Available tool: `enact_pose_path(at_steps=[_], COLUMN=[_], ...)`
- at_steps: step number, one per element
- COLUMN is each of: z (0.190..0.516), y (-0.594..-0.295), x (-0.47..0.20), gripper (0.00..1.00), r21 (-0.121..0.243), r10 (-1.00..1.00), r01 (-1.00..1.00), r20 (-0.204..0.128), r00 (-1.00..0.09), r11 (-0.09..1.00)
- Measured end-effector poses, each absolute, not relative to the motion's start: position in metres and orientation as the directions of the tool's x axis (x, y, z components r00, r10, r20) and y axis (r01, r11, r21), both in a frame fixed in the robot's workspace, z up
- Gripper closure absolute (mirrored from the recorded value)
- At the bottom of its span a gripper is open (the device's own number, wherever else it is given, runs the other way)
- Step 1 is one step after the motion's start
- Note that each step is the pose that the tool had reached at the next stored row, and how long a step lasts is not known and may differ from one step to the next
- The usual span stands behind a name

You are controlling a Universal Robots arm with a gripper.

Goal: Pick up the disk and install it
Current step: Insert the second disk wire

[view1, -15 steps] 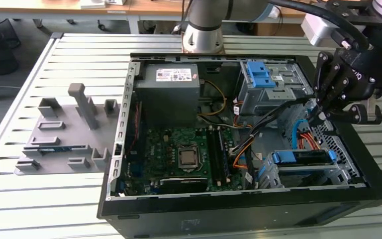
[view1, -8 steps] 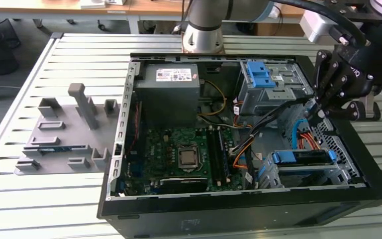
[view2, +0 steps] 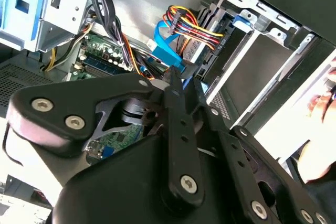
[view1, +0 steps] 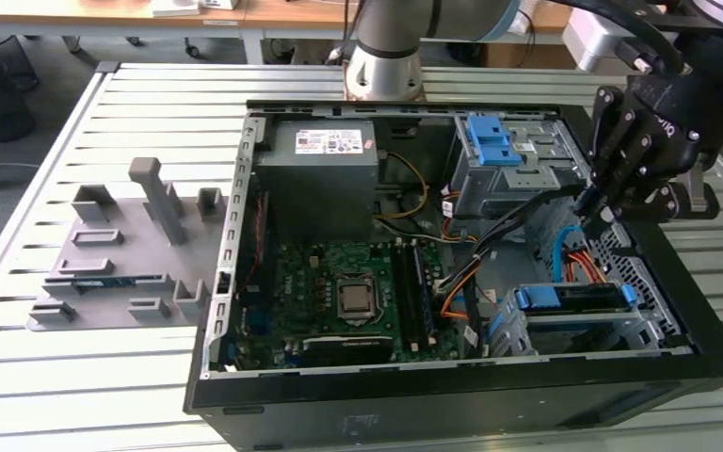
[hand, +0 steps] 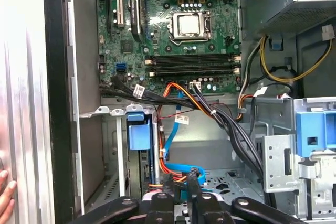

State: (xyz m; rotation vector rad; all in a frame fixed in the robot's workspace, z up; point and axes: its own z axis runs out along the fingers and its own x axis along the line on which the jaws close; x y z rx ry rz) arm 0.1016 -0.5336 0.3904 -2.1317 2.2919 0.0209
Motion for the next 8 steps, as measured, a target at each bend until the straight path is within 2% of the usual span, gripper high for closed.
enact_pose_path(at_steps=[1, 6, 7, 8], z=[0.3902, 0.3880, 0.3873, 0.3864], y=[-0.5331, -0.5301, -0.5296, -0.5291], x=[0.1016, 0.1017, 0.1017, 0.1017], gripper=[0.75, 0.74, 0.67, 0.67], r21=[0.002, 0.000, 0.000, 0.000], r10=[-0.997, -0.997, -0.997, -0.997], r01=[-0.997, -0.997, -0.997, -0.997], r20=[-0.013, 0.004, 0.008, 0.012], r00=[-0.072, -0.072, -0.072, -0.072], r11=[0.072, 0.072, 0.072, 0.072])
